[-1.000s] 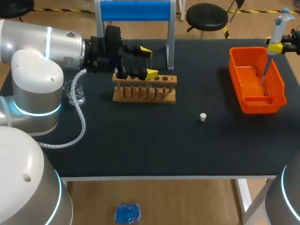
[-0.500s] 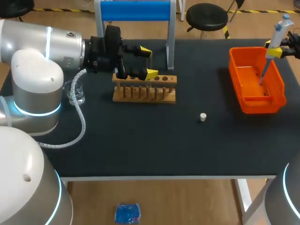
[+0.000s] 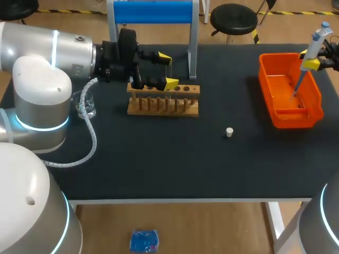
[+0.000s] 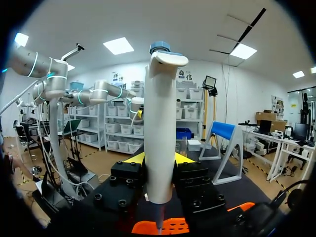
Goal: Invert the test tube, pick up the pipette, mount the tip to pipette, aspirate from beaker and dispense into the tube, eject the tip, return the pipette, and cap with the stopper.
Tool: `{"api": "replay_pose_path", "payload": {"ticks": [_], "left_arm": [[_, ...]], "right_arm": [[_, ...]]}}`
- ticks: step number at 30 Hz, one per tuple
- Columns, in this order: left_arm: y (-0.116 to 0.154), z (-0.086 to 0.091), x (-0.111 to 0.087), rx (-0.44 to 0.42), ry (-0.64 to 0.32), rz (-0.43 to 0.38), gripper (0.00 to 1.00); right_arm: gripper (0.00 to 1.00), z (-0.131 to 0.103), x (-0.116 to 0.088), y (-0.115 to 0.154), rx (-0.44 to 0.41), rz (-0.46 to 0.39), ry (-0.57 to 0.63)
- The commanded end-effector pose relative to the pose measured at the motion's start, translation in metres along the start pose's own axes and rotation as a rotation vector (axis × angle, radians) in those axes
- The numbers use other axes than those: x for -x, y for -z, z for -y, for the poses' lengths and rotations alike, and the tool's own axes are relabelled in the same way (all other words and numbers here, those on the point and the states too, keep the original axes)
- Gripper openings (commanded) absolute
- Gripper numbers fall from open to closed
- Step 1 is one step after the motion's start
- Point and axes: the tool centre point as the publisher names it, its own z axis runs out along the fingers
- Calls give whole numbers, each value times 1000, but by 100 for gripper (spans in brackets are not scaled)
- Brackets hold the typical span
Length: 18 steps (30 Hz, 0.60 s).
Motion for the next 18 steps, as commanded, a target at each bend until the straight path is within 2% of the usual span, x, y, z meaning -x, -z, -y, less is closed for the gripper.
{"api": "replay_pose_path", "payload": {"ticks": [1,18], "left_arm": [[0,0,-1,0,1,2,100],[0,0,-1,0,1,2,100]], "right_arm": [[0,3,2,3,10,-1,1],[0,3,3,3,9,5,-1]]}}
